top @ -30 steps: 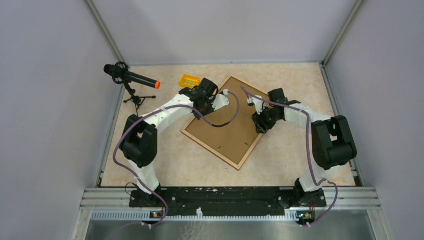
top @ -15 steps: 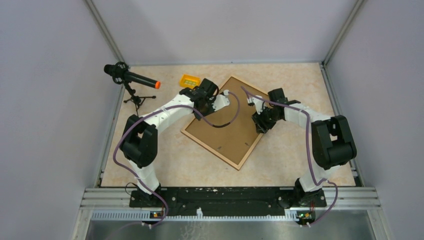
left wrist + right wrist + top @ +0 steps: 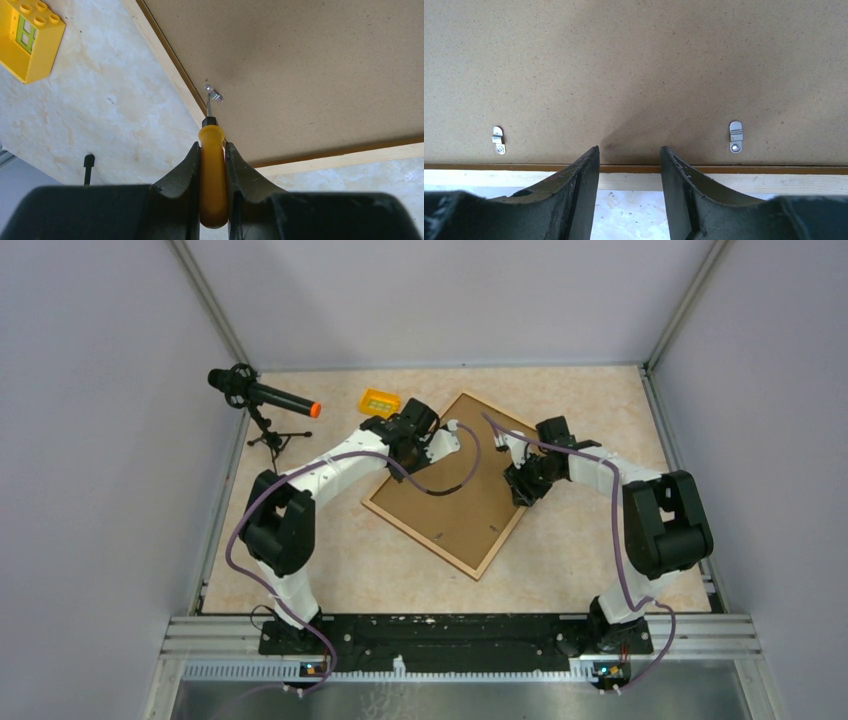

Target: Take the photo out of the frame

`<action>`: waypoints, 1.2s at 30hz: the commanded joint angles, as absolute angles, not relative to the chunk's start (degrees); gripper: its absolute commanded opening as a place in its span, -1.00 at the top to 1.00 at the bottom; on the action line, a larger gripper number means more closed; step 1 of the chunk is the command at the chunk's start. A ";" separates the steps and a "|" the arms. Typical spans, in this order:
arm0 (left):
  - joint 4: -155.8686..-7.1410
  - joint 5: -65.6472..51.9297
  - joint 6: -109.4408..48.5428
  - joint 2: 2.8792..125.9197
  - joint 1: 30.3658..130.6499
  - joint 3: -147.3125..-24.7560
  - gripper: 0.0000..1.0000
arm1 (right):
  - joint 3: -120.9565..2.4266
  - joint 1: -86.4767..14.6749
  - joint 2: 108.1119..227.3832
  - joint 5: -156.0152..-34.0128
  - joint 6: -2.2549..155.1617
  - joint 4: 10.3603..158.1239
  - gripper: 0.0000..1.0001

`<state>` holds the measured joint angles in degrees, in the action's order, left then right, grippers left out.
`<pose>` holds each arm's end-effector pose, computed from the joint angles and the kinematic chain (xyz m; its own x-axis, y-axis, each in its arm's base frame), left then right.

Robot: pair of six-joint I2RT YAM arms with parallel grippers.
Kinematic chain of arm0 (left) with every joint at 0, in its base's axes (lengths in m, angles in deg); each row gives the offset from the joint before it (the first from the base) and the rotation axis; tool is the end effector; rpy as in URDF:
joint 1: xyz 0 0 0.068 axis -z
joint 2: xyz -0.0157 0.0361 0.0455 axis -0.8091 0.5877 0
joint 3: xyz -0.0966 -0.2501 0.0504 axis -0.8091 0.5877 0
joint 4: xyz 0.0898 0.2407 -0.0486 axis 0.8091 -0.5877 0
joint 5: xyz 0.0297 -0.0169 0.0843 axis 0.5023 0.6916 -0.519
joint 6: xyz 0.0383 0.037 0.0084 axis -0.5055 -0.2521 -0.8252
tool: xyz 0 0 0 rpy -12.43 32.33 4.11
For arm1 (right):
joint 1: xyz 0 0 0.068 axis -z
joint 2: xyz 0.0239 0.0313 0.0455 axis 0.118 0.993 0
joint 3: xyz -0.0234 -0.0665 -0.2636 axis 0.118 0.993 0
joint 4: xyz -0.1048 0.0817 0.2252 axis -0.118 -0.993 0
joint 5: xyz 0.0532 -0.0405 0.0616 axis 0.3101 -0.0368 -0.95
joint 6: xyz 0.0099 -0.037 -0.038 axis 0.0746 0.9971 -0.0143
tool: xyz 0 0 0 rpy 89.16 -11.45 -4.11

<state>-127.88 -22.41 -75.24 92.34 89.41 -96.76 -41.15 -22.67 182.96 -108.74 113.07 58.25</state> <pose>0.3109 -0.2154 0.2421 -0.3261 0.8983 -0.2944 0.8475 0.4158 0.3299 0.3064 0.1007 0.1719 -0.5594 -0.6404 -0.5263 -0.7825 0.6175 0.0803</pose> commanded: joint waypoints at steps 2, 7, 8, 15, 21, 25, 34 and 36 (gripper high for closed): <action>-135.15 -18.11 -72.22 92.57 90.17 -95.49 1.00 | -40.38 -22.86 185.81 -106.02 112.84 56.01 0.05; -135.95 -18.71 -72.52 92.97 90.09 -96.02 1.00 | -40.30 -22.86 185.85 -106.03 112.87 55.89 0.06; -136.24 -18.72 -72.68 92.95 90.07 -96.21 1.00 | -40.32 -22.86 185.81 -106.09 112.85 55.87 0.06; -138.38 -19.96 -72.84 94.19 90.34 -97.29 1.00 | -40.41 -22.90 185.79 -106.05 112.85 55.83 0.09; -137.60 -19.87 -72.75 94.60 90.56 -97.50 1.00 | -40.32 -22.86 185.81 -106.01 112.83 55.79 0.10; -135.86 -20.45 -72.24 95.48 90.61 -98.23 1.00 | -40.39 -22.88 185.73 -106.01 112.88 55.73 0.11; -133.66 -17.92 -71.73 96.64 90.91 -100.45 1.00 | -40.45 -22.86 185.63 -106.01 112.76 55.81 0.12; -133.38 -16.71 -71.38 96.88 90.86 -100.89 1.00 | -40.51 -22.86 185.66 -106.01 112.72 55.83 0.12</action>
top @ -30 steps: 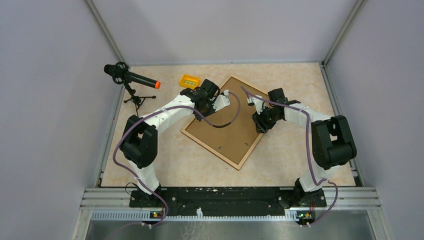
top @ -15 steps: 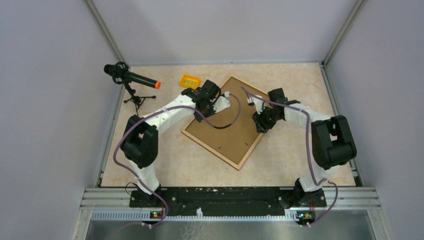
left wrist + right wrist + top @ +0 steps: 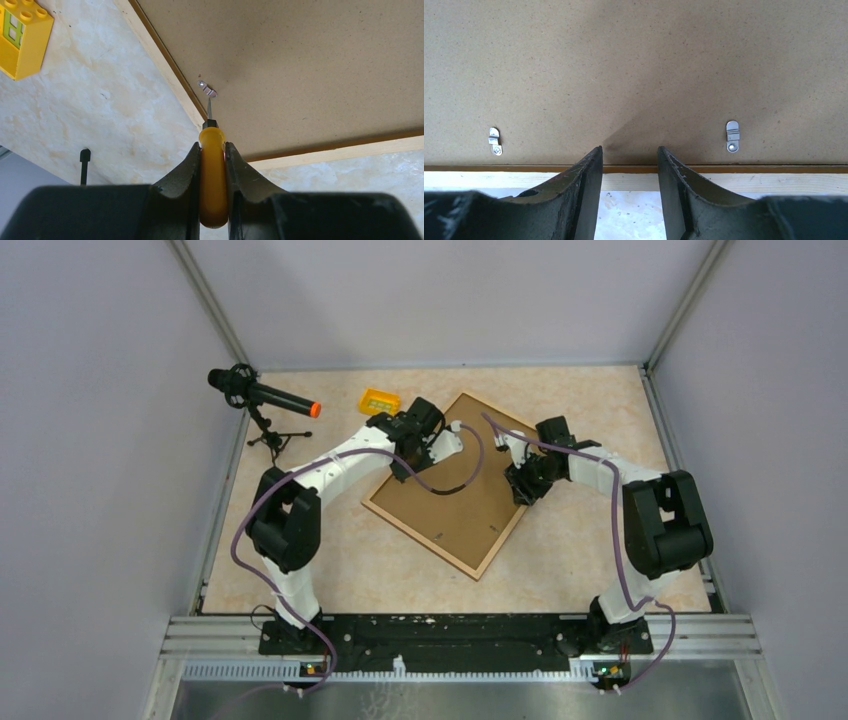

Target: Take the photo out of the frame

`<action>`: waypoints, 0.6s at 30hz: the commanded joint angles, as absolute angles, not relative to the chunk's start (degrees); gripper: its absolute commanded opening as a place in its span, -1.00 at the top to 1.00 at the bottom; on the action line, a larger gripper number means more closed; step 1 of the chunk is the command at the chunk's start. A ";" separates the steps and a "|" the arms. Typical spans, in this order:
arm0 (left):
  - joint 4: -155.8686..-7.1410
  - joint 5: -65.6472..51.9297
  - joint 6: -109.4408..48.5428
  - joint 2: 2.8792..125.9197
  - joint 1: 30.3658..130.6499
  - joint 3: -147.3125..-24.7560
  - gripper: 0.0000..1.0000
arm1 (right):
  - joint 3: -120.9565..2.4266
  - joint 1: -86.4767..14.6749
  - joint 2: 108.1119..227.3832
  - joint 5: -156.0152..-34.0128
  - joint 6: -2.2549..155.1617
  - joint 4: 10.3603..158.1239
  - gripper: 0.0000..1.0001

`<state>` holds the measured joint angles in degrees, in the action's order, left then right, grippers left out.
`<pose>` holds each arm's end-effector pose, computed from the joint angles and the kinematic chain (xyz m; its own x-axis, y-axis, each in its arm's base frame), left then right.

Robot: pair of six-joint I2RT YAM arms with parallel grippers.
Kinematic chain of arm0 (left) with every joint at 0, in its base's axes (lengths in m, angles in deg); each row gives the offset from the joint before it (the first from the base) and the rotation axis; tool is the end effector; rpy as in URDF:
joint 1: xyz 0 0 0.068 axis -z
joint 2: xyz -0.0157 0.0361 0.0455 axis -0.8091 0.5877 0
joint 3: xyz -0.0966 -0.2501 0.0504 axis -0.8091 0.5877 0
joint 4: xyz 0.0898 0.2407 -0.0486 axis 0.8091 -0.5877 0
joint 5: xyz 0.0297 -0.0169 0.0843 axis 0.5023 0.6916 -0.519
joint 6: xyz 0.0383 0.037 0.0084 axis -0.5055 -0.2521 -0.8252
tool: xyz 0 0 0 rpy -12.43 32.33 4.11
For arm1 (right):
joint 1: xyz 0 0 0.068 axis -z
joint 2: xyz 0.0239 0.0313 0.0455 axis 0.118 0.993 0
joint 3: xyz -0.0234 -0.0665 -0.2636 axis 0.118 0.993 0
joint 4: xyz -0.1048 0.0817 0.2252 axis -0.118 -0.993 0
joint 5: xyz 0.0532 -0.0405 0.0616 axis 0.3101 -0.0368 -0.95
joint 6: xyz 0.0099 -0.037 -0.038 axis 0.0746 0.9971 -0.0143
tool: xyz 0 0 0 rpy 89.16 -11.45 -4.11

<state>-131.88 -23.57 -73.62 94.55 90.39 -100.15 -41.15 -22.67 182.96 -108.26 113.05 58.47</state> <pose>0.3119 -0.2234 0.2427 -0.3501 0.9016 -0.2542 0.8511 0.4195 0.3158 0.3069 0.1005 0.1720 -0.5588 -0.6415 -0.5255 -0.7806 0.6209 0.0721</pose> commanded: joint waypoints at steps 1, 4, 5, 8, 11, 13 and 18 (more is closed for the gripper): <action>-133.36 -15.97 -71.13 97.06 90.88 -101.16 1.00 | -40.57 -22.86 185.71 -105.93 112.72 55.83 0.13; -132.62 -14.58 -70.59 97.12 90.96 -101.62 1.00 | -40.65 -22.86 185.59 -105.92 112.67 55.75 0.13; -132.16 -13.71 -70.48 96.98 91.04 -101.66 1.00 | -40.59 -22.86 185.58 -105.92 112.67 55.75 0.13; -130.79 -12.76 -70.03 96.35 91.06 -101.54 1.00 | -40.40 -22.86 185.54 -105.77 112.78 55.87 0.13; -128.06 -12.27 -69.68 95.31 91.08 -100.11 1.00 | -40.39 -22.86 185.46 -105.83 112.71 55.75 0.13; -126.70 -11.89 -69.24 94.88 91.08 -99.29 1.00 | -40.48 -22.86 185.47 -105.74 112.74 55.68 0.13; -123.53 -11.44 -68.25 93.54 91.00 -97.35 1.00 | -40.45 -22.88 185.54 -105.65 112.73 55.72 0.14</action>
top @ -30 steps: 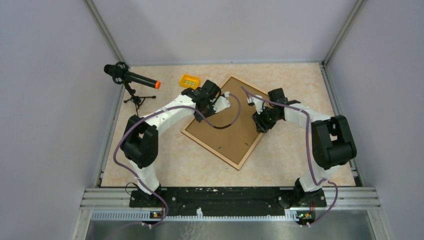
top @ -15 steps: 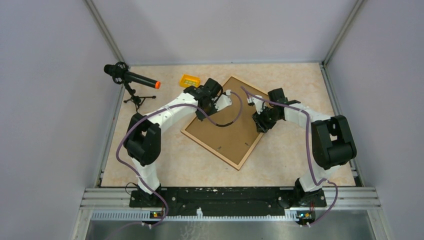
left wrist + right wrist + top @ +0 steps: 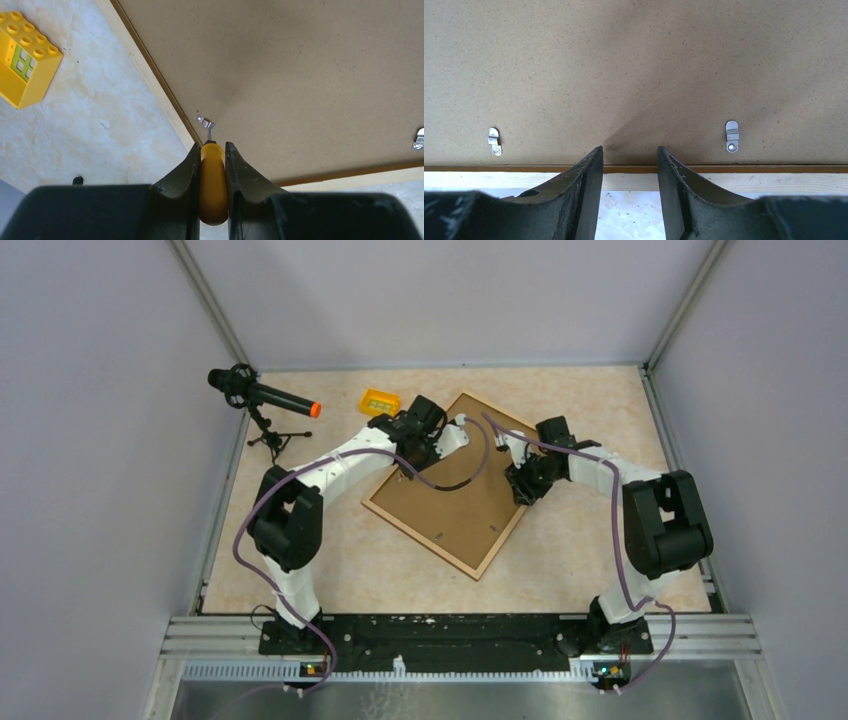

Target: Take the photo out of the frame

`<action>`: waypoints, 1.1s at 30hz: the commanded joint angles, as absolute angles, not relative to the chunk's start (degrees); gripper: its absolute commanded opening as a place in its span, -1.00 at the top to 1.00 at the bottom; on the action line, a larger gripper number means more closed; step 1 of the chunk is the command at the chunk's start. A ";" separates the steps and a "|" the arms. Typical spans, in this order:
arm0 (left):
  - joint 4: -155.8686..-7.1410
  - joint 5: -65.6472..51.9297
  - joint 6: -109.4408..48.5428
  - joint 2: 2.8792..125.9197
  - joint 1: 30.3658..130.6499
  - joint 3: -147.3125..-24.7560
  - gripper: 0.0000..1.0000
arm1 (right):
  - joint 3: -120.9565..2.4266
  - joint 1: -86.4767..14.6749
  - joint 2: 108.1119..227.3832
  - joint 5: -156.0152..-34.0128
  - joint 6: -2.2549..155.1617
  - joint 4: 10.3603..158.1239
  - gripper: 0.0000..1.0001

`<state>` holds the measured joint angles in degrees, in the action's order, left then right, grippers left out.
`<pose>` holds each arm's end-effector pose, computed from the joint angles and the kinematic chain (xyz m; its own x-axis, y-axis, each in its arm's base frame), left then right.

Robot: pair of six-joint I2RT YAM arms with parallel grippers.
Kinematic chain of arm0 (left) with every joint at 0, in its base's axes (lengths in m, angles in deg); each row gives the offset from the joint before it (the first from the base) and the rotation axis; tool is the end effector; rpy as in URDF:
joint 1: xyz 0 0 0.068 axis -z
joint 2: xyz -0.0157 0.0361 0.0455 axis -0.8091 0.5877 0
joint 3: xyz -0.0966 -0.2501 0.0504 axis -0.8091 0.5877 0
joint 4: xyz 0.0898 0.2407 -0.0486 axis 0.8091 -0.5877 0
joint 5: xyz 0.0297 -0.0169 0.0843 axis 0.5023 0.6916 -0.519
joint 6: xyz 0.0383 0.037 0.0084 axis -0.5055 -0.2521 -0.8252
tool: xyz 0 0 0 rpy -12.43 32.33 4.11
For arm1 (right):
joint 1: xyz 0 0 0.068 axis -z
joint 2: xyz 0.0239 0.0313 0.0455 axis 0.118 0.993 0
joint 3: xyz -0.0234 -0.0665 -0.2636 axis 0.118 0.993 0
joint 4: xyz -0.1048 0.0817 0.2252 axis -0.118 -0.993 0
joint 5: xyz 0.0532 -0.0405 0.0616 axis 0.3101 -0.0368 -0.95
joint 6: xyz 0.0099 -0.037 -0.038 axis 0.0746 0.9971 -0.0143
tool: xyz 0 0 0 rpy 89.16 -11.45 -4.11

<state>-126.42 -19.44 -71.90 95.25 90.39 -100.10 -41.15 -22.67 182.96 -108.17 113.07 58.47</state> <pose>0.3193 -0.2320 0.2420 -0.3403 0.8676 -0.3625 0.8456 0.4510 0.2855 0.3069 0.1005 0.1719 -0.5588 -0.6421 -0.5249 -0.7804 0.6213 0.0708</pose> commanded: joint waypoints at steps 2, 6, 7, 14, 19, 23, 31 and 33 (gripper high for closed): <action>-122.13 -11.43 -67.93 92.81 90.94 -96.45 1.00 | -40.50 -22.84 185.48 -105.66 112.76 55.67 0.14; -119.15 -11.26 -67.01 91.19 90.71 -94.44 1.00 | -40.44 -22.86 185.48 -105.57 112.76 55.66 0.14; -118.25 -11.21 -66.81 90.67 90.57 -93.90 1.00 | -40.47 -22.86 185.46 -105.57 112.73 55.61 0.14; -111.66 -7.99 -63.97 86.80 87.57 -89.23 1.00 | -40.49 -22.86 185.29 -105.73 112.68 55.57 0.14; -105.92 -7.20 -63.42 83.48 85.78 -85.28 1.00 | -40.63 -22.90 185.02 -105.66 112.63 55.49 0.13; -105.87 -7.55 -63.58 83.15 85.30 -86.06 1.00 | -41.50 -22.86 184.15 -106.13 112.55 54.86 0.12; -110.26 -0.99 -60.03 77.68 80.85 -87.97 1.00 | -45.46 -22.86 179.46 -111.49 112.53 50.94 -0.04; -110.59 5.82 -55.98 75.86 77.80 -88.35 1.00 | -46.05 -22.86 176.68 -115.32 111.87 51.06 -0.12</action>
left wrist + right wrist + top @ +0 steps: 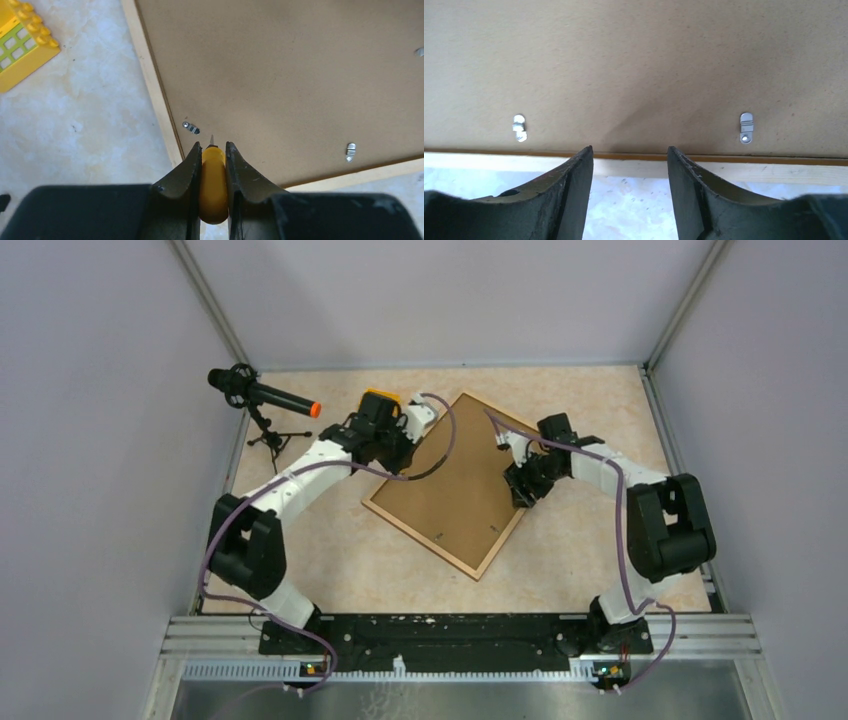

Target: Take the photo out of the frame

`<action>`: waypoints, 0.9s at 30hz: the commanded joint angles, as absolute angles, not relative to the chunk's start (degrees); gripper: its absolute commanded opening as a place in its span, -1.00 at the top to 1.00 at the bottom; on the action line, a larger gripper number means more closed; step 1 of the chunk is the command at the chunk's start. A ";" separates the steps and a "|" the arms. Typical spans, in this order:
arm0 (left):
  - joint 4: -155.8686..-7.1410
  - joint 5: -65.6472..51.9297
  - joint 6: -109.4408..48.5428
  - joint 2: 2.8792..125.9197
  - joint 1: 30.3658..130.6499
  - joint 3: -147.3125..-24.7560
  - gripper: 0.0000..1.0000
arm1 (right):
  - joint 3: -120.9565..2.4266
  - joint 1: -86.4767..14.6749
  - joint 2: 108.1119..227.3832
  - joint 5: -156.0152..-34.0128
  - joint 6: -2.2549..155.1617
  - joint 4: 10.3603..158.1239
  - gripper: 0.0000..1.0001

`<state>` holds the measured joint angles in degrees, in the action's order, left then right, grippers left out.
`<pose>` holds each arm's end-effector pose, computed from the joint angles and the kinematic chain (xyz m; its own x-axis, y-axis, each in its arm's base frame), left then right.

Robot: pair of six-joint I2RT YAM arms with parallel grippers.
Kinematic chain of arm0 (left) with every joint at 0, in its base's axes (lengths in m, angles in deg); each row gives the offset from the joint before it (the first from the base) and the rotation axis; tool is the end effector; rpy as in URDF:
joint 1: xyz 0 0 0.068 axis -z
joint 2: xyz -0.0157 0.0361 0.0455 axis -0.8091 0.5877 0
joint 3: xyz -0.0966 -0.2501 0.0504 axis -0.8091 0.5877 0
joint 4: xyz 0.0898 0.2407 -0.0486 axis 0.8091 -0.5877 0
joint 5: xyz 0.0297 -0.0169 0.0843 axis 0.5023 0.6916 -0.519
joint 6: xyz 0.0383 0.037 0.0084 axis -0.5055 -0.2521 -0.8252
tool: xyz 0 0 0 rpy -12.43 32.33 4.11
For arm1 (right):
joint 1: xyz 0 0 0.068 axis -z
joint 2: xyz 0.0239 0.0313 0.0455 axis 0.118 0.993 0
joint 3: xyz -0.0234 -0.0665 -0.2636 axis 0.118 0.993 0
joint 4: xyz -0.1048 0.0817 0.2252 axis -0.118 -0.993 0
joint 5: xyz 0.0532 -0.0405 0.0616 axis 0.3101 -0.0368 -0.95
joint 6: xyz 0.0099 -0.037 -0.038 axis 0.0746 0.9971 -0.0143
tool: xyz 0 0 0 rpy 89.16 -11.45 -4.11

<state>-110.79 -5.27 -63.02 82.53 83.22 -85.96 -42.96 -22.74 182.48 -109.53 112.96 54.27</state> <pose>0.3098 -0.1803 0.2614 -0.4039 0.6302 -0.6631 0.7757 0.6202 0.1170 0.3051 0.1012 0.1802 -0.5730 -0.6410 -0.5107 -0.7826 0.6130 0.1087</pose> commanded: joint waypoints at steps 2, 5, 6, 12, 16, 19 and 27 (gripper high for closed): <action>-109.24 9.78 -52.53 73.55 76.45 -87.99 1.00 | -47.55 -22.86 173.89 -120.68 111.28 50.59 -0.21; -106.99 14.91 -48.59 69.60 76.30 -87.32 1.00 | -50.72 -23.06 170.93 -130.87 109.09 50.32 -0.29; -106.04 16.66 -47.27 68.39 76.33 -86.90 1.00 | -51.40 -23.42 169.96 -133.67 108.04 51.05 -0.30; -97.25 19.12 -33.60 61.89 76.32 -83.96 0.93 | -50.04 -29.48 162.05 -139.00 99.23 63.50 -0.39; -96.77 26.31 -26.75 62.63 76.28 -86.14 0.87 | -53.79 -35.97 162.85 -133.78 98.78 64.14 -0.43; -93.11 30.69 -21.44 62.44 76.15 -84.84 0.84 | -57.80 -39.15 165.12 -131.55 100.49 61.98 -0.43; -81.54 41.25 -11.09 62.22 75.28 -80.36 0.78 | -63.50 -43.94 170.28 -128.38 102.51 58.77 -0.06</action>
<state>-92.08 33.11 -18.85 62.68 75.77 -83.12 -59.40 -42.48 168.09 -129.92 101.11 59.91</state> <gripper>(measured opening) 0.232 0.628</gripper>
